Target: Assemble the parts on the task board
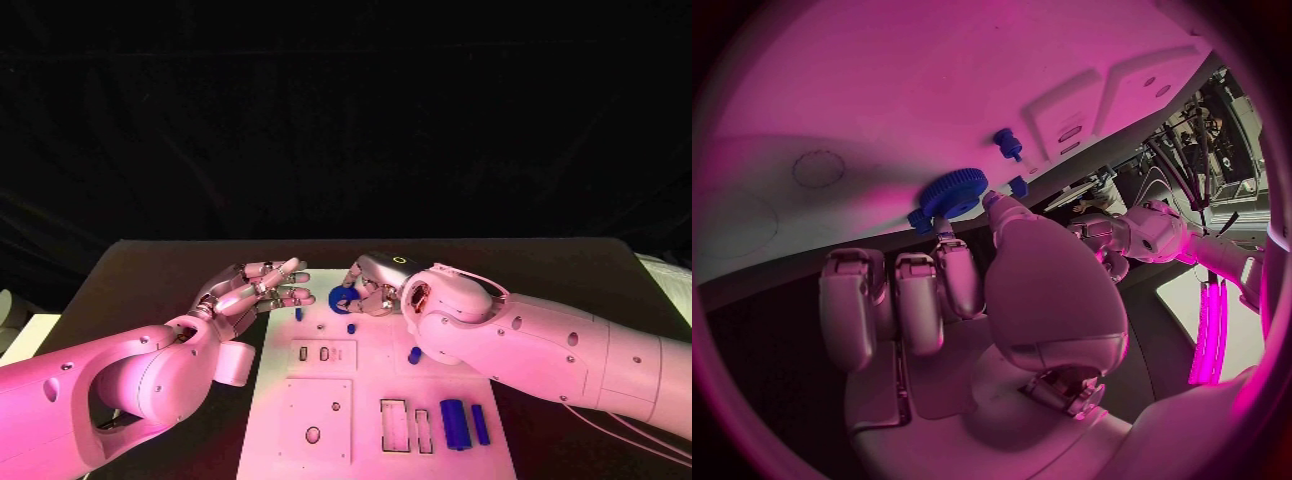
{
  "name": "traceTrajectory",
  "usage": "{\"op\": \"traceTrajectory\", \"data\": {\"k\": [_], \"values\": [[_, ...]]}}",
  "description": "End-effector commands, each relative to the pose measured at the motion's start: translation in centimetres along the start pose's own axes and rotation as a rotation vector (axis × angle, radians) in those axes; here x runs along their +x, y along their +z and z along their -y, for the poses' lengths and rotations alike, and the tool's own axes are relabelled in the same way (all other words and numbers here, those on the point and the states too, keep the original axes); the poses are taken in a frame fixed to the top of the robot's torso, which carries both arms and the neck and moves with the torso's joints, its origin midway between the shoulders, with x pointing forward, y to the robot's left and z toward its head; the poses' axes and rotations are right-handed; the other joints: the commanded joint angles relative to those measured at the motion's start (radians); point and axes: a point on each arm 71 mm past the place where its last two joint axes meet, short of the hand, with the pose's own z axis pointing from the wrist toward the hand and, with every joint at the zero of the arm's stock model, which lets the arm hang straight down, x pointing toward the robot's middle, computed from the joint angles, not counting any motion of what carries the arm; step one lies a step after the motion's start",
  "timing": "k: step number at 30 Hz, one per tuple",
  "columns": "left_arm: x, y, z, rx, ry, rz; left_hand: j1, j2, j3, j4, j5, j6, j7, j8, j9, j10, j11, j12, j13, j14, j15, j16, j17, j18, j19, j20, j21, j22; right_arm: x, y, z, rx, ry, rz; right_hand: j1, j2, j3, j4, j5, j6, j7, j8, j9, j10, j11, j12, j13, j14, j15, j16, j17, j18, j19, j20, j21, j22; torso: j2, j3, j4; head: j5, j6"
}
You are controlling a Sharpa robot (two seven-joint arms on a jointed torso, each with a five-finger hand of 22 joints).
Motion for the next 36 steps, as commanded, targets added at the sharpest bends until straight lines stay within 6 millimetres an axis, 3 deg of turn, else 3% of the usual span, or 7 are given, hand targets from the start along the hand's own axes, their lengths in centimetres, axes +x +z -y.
{"op": "traceTrajectory", "data": {"k": [1,6,13,19,25,30,36], "values": [[0.2,0.0,0.1,0.003,-0.008,-0.017,-0.002,0.008,-0.002,-0.003,-0.005,-0.004,0.003,-0.007,-0.001,-0.009,0.001,-0.006,-0.002,-0.004,0.005,-0.005,0.001,0.012,-0.002,0.005,-0.006,-0.002,-0.7,-0.4,0.1,-0.037,0.058,0.085,0.006,0.003,0.009,-0.008,0.019,0.007,-0.001,0.002,0.0,0.015,-0.006,0.009,0.113,0.095,-0.005,0.006,0.211,-0.014,0.023,0.0,0.006,0.083,-0.001,0.0013,-0.0018,0.0,0.001],[-0.1,0.0,0.1,0.004,-0.006,-0.011,-0.002,0.008,-0.002,-0.003,-0.005,-0.004,0.003,-0.007,-0.001,-0.009,0.001,-0.006,-0.002,-0.004,0.005,-0.005,0.001,0.012,-0.002,0.005,-0.006,-0.002,-1.8,-1.6,1.0,-0.103,0.153,0.181,0.037,0.0,0.022,-0.027,0.027,-0.012,0.004,-0.013,-0.006,0.009,-0.003,-0.004,0.106,0.094,-0.003,0.004,0.207,-0.013,0.021,0.0,0.005,0.079,-0.003,0.0007,-0.0075,-0.003,0.005],[-0.3,0.1,0.1,0.004,-0.003,-0.005,-0.002,0.008,-0.002,-0.003,-0.005,-0.004,0.003,-0.007,-0.001,-0.009,0.001,-0.006,-0.002,-0.004,0.005,-0.005,0.001,0.012,-0.002,0.005,-0.006,-0.002,-3.2,-4.1,4.1,-0.106,0.23,0.167,0.062,-0.008,0.034,-0.045,0.076,-0.017,0.007,-0.013,-0.007,0.005,-0.001,-0.011,0.103,0.095,-0.001,0.007,0.211,-0.014,0.021,0.002,0.005,0.082,-0.017,0.001,-0.0241,-0.009,0.009],[-0.5,0.3,0.0,0.003,-0.003,-0.003,-0.001,0.009,-0.001,-0.004,-0.005,-0.005,0.003,-0.009,-0.001,-0.011,0.001,-0.006,-0.002,-0.005,0.006,-0.007,0.003,0.012,-0.003,0.006,-0.008,-0.003,-4.3,-6.9,8.6,-0.053,0.266,0.11,0.091,-0.035,0.026,-0.076,0.017,-0.011,0.005,-0.011,-0.006,0.006,-0.002,-0.012,0.104,0.095,-0.001,0.009,0.216,-0.015,0.023,0.002,0.008,0.088,-0.033,0.0023,-0.0447,-0.003,0.004],[-0.5,0.5,-0.1,0.004,-0.004,-0.006,0.002,0.012,0.001,-0.006,-0.004,-0.005,0.003,-0.01,0.0,-0.012,0.001,-0.006,-0.002,-0.006,0.006,-0.009,0.004,0.012,-0.003,0.006,-0.008,-0.003,-4.4,-8.8,11.9,-0.002,0.269,0.108,0.126,-0.048,0.009,-0.105,-0.039,-0.005,0.003,-0.011,-0.006,0.005,-0.004,-0.019,0.101,0.095,-0.003,0.009,0.215,-0.015,0.023,0.001,0.008,0.089,-0.037,0.0065,-0.0558,-0.009,0.0],[-0.6,0.6,-0.2,0.004,-0.005,-0.007,0.004,0.013,0.002,-0.007,-0.004,-0.005,0.003,-0.01,0.0,-0.013,0.001,-0.006,-0.002,-0.006,0.006,-0.009,0.005,0.012,-0.003,0.006,-0.009,-0.004,-3.8,-10.0,13.9,0.04,0.285,0.095,0.135,-0.05,0.004,-0.112,-0.045,-0.004,0.003,-0.011,-0.006,0.005,-0.004,-0.02,0.1,0.095,-0.003,0.009,0.216,-0.015,0.023,0.001,0.009,0.09,-0.038,0.0102,-0.059,-0.001,0.0],[-0.8,0.7,-0.2,0.004,-0.003,-0.003,0.004,0.013,0.002,-0.007,-0.004,-0.005,0.003,-0.01,0.0,-0.013,0.001,-0.006,-0.002,-0.006,0.006,-0.009,0.005,0.012,-0.003,0.006,-0.009,-0.004,-2.7,-10.5,15.2,0.075,0.293,0.08,0.144,-0.046,0.003,-0.119,-0.046,-0.003,0.003,-0.011,-0.006,0.005,-0.004,-0.02,0.101,0.095,-0.003,0.01,0.217,-0.015,0.023,0.001,0.008,0.089,-0.036,0.0086,-0.0573,-0.003,-0.005]]}}
